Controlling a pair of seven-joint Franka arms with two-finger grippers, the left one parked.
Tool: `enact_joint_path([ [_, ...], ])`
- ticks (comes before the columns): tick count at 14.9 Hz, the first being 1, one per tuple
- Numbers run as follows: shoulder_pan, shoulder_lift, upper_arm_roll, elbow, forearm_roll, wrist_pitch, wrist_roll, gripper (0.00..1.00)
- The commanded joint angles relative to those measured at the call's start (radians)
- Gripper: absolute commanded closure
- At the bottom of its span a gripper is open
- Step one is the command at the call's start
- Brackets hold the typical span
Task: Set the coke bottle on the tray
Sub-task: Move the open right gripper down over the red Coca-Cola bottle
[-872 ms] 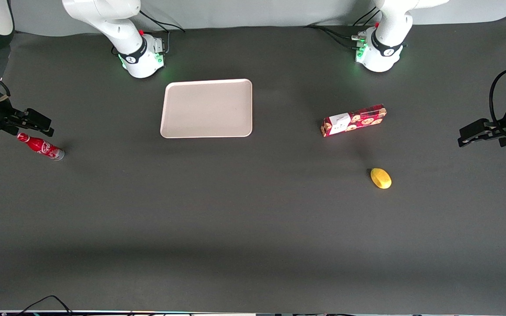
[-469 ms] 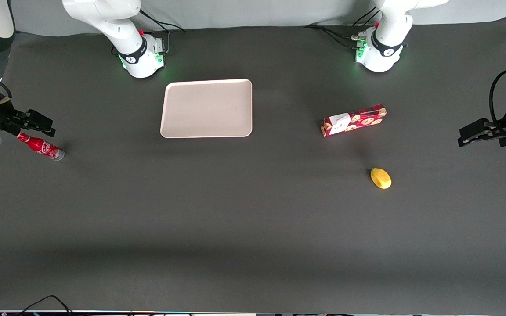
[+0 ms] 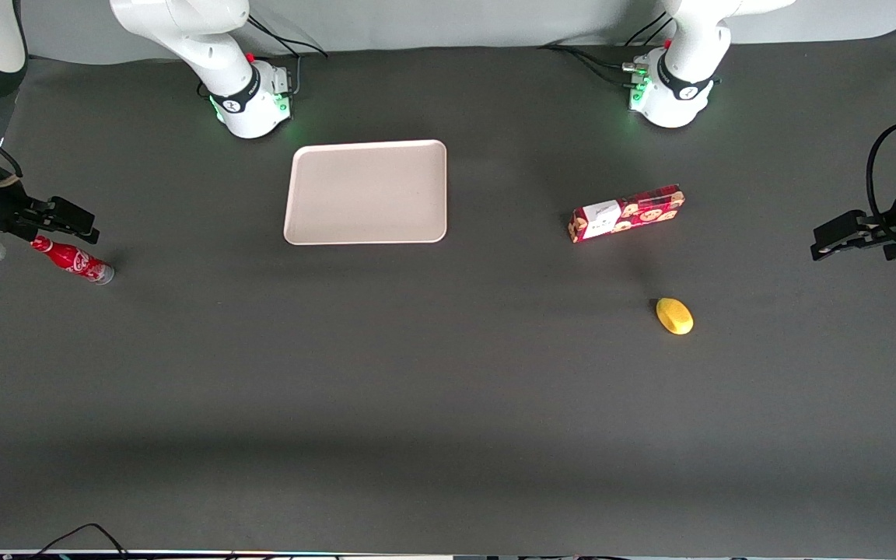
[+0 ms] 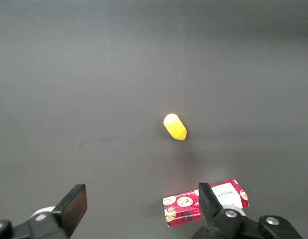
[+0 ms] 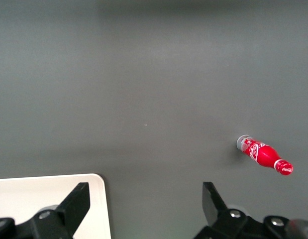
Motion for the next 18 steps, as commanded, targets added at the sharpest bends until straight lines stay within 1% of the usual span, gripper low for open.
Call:
enact_joint_path([
  [1, -0.015, 0.008, 0.006, 0.022, 0.01, -0.035, -0.005, 0.0],
  [5, -0.018, 0.008, 0.0, 0.021, 0.01, -0.037, -0.008, 0.0],
  [8, -0.102, 0.008, -0.005, 0.021, 0.01, -0.061, -0.126, 0.0],
  [10, -0.159, 0.01, -0.009, 0.016, -0.004, -0.061, -0.139, 0.0],
  [12, -0.211, 0.023, -0.017, 0.009, -0.005, -0.046, -0.194, 0.0],
  [13, -0.236, 0.04, -0.026, 0.007, -0.007, -0.02, -0.226, 0.0],
  [15, -0.258, 0.062, -0.077, -0.025, -0.009, 0.061, -0.292, 0.0],
  [17, -0.255, 0.06, -0.139, -0.115, -0.009, 0.183, -0.332, 0.0],
  [18, -0.256, 0.053, -0.153, -0.169, -0.007, 0.252, -0.331, 0.0],
])
